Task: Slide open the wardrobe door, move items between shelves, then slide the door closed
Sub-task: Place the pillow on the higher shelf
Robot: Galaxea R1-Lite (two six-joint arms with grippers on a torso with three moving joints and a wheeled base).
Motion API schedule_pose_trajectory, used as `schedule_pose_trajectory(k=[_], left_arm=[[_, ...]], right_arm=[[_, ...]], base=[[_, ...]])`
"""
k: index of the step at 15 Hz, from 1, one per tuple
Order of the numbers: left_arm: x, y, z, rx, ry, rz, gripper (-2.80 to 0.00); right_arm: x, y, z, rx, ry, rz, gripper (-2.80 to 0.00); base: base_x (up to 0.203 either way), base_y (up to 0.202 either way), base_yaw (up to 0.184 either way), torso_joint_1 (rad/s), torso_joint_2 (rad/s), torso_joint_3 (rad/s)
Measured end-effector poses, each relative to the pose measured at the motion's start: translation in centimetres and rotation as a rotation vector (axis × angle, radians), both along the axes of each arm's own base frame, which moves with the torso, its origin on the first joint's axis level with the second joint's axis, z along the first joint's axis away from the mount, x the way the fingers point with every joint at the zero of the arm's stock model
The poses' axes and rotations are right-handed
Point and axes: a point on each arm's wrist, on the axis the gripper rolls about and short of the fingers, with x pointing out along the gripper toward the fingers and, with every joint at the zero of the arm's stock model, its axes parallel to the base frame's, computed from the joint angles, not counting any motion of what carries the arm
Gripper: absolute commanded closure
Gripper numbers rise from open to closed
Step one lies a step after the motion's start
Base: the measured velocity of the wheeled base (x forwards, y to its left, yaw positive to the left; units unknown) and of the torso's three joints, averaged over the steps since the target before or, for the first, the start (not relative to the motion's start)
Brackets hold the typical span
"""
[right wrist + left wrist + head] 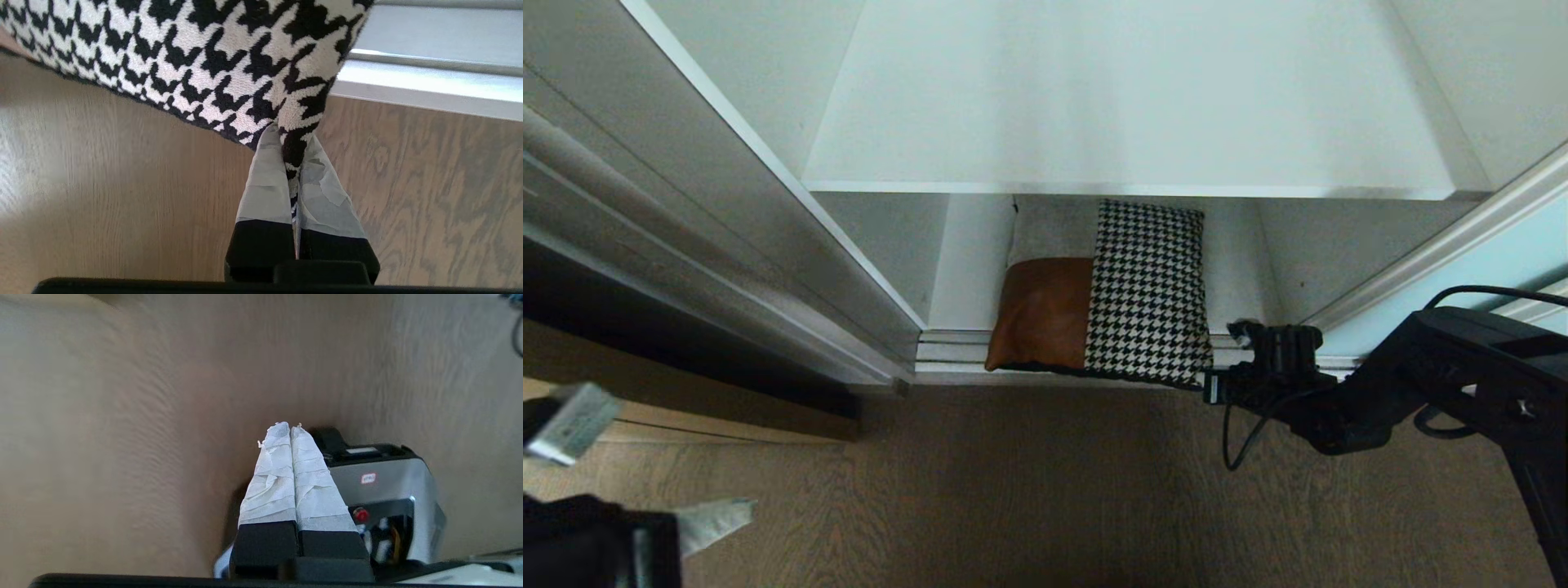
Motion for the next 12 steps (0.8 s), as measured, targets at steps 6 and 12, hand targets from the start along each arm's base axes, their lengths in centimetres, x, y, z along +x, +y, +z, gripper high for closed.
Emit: schedule_pose_trajectory(k=[6,12], left_arm=[[11.1,-2.4,-7.7,0.043,0.017,-0.027,0.0],[16.2,-5.8,-13.2,0.065,-0.06,-0.07,0.0]], right_arm=[[-0.3,0.9,-0.2,-0.001,0.008,0.021,0.0],[-0.4,0.8,-0.3,-0.005,0.01,0.026,0.0]], base=[[0.0,0.0,0.0,0.0,0.0,0.0],[0.0,0.0,0.0,0.0,0.0,0.0]])
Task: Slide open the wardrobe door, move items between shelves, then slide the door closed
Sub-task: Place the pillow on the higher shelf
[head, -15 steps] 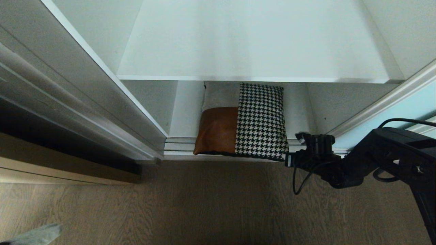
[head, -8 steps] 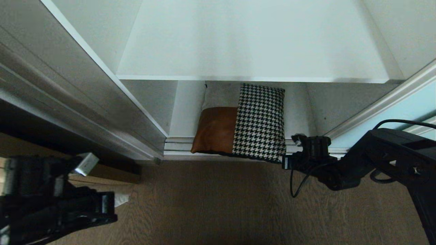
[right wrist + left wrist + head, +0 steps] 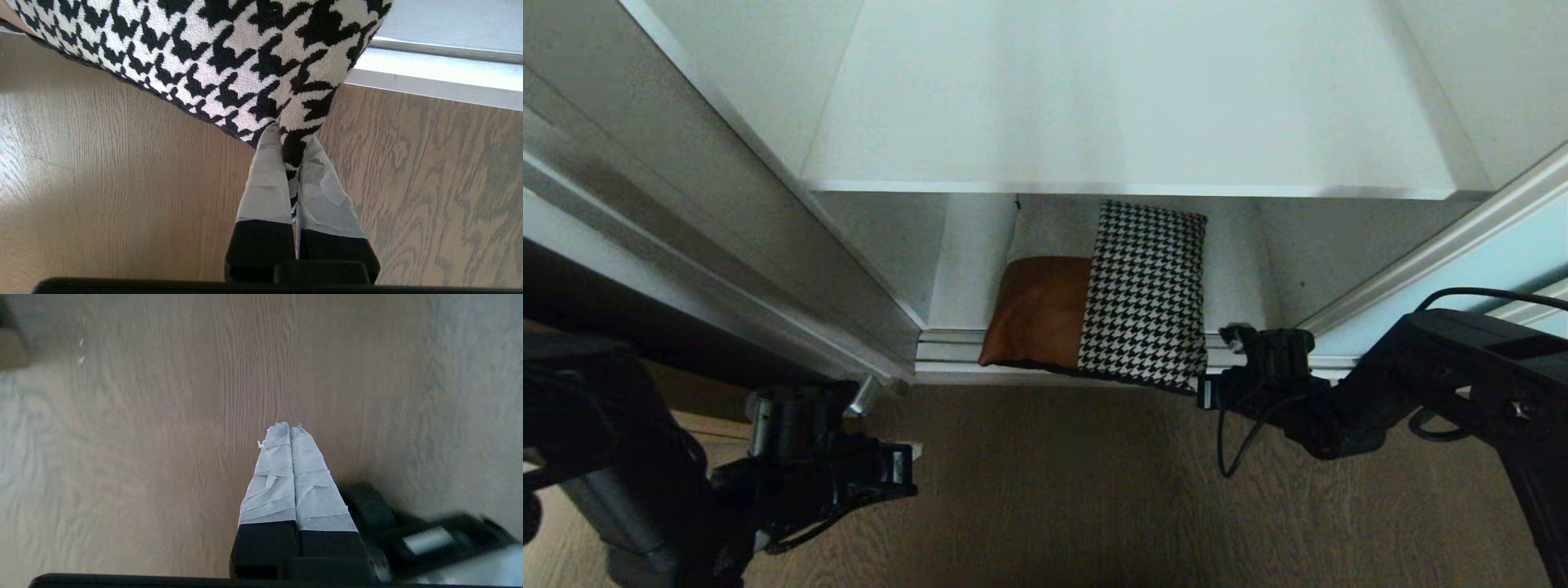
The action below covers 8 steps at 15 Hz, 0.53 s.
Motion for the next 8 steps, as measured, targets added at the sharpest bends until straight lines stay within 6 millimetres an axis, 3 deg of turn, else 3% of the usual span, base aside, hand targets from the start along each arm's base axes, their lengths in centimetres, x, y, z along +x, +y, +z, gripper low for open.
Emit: schedule_pose_trajectory(k=[3,8], left_arm=[[3.4,-0.9,-1.1,-0.017,-0.072,0.013,0.0],[6.2,-1.3,-3.0,-0.043,-0.077,0.03,0.0]], right_arm=[[0.0,-0.3,0.1,0.003,0.002,-0.003,0.0],[-0.2,-0.7,-0.8,-0.003,0.026,-0.008,0.0]], base=[[0.0,0.0,0.0,0.0,0.0,0.0],[0.0,0.0,0.0,0.0,0.0,0.0]])
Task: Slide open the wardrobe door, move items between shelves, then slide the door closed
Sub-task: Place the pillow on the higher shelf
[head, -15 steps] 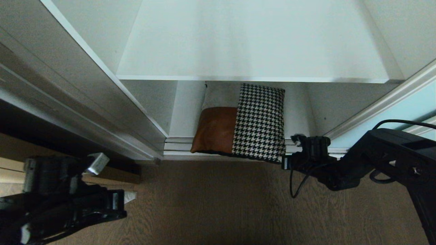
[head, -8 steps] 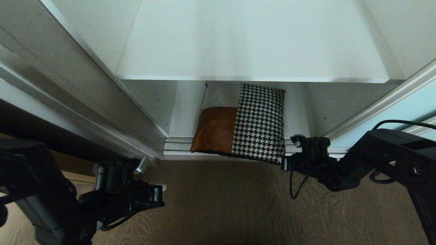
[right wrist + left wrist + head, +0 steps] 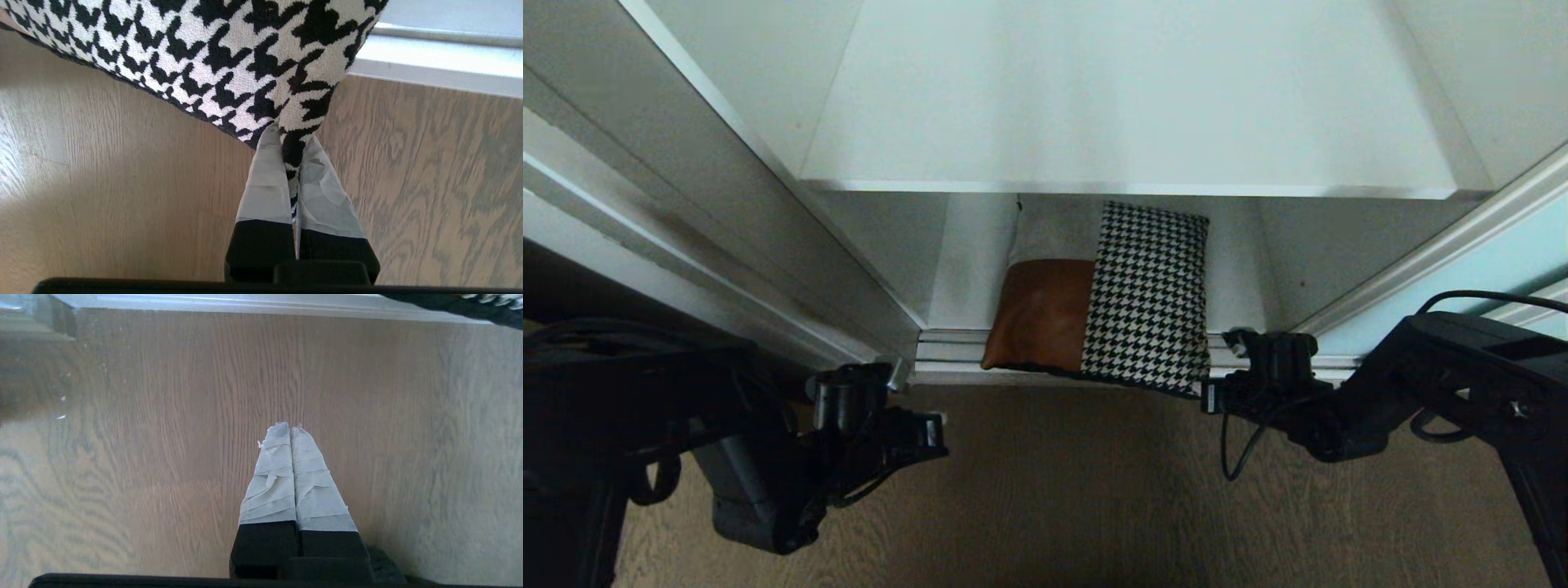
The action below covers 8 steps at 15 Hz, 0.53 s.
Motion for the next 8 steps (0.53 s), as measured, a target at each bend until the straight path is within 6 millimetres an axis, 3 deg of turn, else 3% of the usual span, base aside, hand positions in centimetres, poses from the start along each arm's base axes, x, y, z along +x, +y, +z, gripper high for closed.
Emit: schedule_pose_trajectory(k=[3,4,8], left_arm=[[1.2,-0.3,-0.5,-0.005,-0.015,0.0,0.0],[1.6,-0.3,-0.7,-0.005,-0.018,0.0,-2.8],[3.5,-0.7,-2.2,-0.018,-0.046,-0.003,-2.8]], right_arm=[[-0.1,-0.3,-0.4,-0.001,0.016,-0.005,0.0],[-0.1,-0.3,-0.5,-0.002,0.02,-0.004,0.0],[-0.3,-0.4,-0.7,-0.005,0.035,-0.004,0.0]], base=[[0.0,0.0,0.0,0.0,0.0,0.0],[0.0,0.0,0.0,0.0,0.0,0.0],[0.0,0.0,0.0,0.0,0.0,0.0]])
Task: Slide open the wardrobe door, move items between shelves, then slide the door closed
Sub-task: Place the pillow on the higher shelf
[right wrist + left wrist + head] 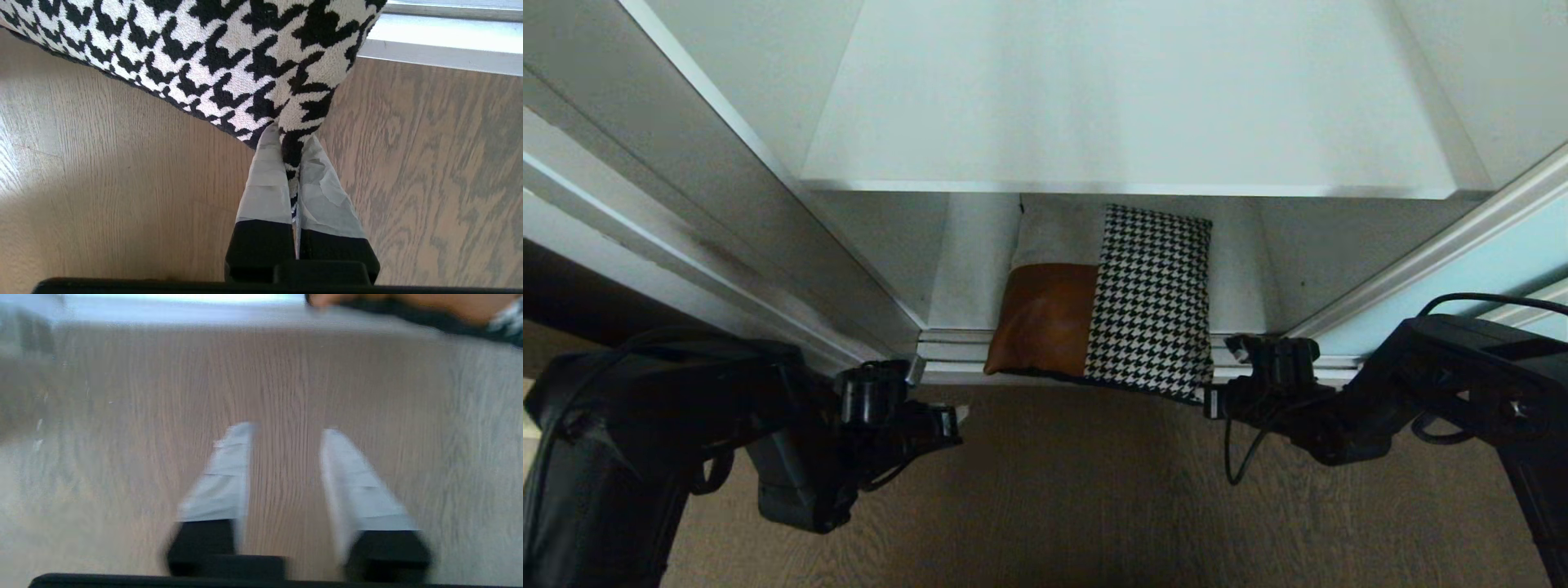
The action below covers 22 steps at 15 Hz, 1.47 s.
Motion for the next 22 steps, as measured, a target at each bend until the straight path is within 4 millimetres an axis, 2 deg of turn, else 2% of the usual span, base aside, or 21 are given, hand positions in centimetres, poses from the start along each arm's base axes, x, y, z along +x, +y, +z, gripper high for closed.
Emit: schedule_pose_trajectory(k=[4,8,10,14,17,22], left_arm=[[2.9,-0.7,0.7,-0.03,-0.1,0.005,-2.8],[4.9,-1.4,1.8,-0.114,-0.124,0.015,-2.8],[6.0,-1.9,1.4,-0.126,-0.144,0.014,-2.8],[7.1,-4.4,0.0,-0.125,-0.13,-0.028,-2.8],[8.0,-5.9,0.1,-0.112,-0.133,-0.056,-2.8],[10.4,-6.4,-0.4,-0.079,-0.228,-0.068,-2.8]], right_arm=[[0.2,0.1,0.0,-0.001,-0.004,0.005,0.0],[0.2,0.3,0.0,0.003,0.009,0.02,0.0],[0.1,0.4,0.0,0.002,0.024,0.022,0.0],[0.3,0.3,1.0,0.005,0.018,0.025,0.0],[0.3,0.4,1.7,0.017,0.009,0.044,0.0],[0.3,0.4,1.4,0.03,0.011,0.062,0.0]], base=[[0.0,0.0,0.0,0.0,0.0,0.0],[0.0,0.0,0.0,0.0,0.0,0.0],[0.0,0.0,0.0,0.0,0.0,0.0],[0.0,0.0,0.0,0.0,0.0,0.0],[0.0,0.0,0.0,0.0,0.0,0.0],[0.0,0.0,0.0,0.0,0.0,0.0]])
